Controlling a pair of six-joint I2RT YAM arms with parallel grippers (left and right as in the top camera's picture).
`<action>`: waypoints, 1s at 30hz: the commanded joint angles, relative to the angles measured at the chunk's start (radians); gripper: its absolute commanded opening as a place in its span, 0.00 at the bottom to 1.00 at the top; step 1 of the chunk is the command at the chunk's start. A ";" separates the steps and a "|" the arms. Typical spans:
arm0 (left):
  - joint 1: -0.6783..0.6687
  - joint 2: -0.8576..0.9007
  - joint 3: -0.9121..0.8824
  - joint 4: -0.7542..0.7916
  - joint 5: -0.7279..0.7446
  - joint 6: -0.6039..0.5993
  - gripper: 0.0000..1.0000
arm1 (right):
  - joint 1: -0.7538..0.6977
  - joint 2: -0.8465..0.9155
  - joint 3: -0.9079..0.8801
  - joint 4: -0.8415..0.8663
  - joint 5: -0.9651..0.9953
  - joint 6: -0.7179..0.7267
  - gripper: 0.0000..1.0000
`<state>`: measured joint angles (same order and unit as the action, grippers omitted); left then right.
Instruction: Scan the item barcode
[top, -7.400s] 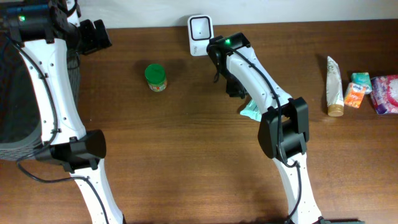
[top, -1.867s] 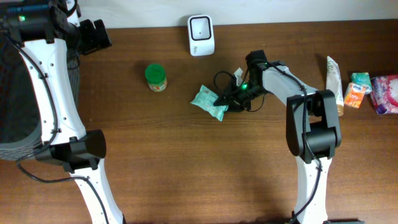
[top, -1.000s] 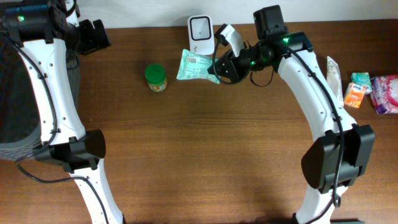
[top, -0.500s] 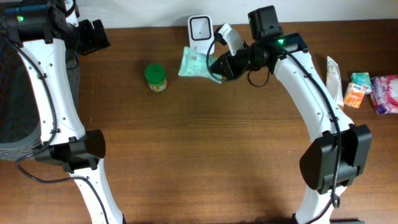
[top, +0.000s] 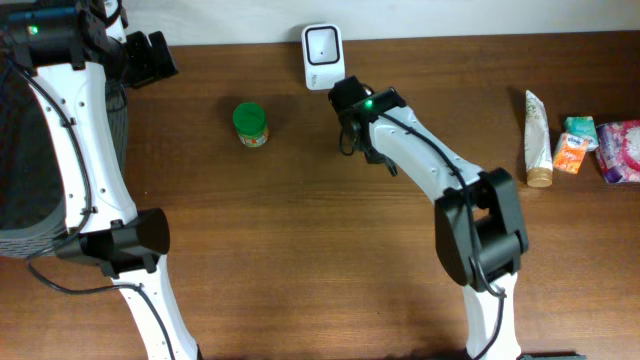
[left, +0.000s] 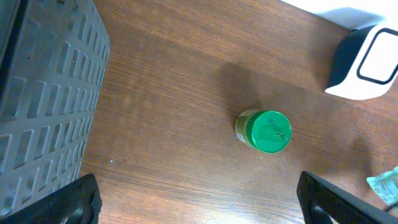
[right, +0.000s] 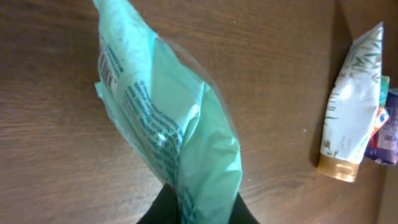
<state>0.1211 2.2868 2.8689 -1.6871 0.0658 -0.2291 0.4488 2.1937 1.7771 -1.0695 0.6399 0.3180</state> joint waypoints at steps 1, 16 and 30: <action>0.006 -0.034 0.012 -0.001 -0.010 -0.002 0.99 | 0.040 0.018 -0.001 -0.001 0.006 0.065 0.27; 0.006 -0.034 0.012 -0.001 -0.010 -0.002 0.99 | 0.117 0.019 0.229 -0.090 -0.143 0.049 0.75; 0.006 -0.034 0.012 -0.001 -0.010 -0.002 0.99 | -0.175 0.098 0.220 -0.058 -0.618 0.237 0.78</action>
<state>0.1211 2.2868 2.8689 -1.6875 0.0654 -0.2291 0.3332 2.2848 2.0006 -1.1114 0.2176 0.4904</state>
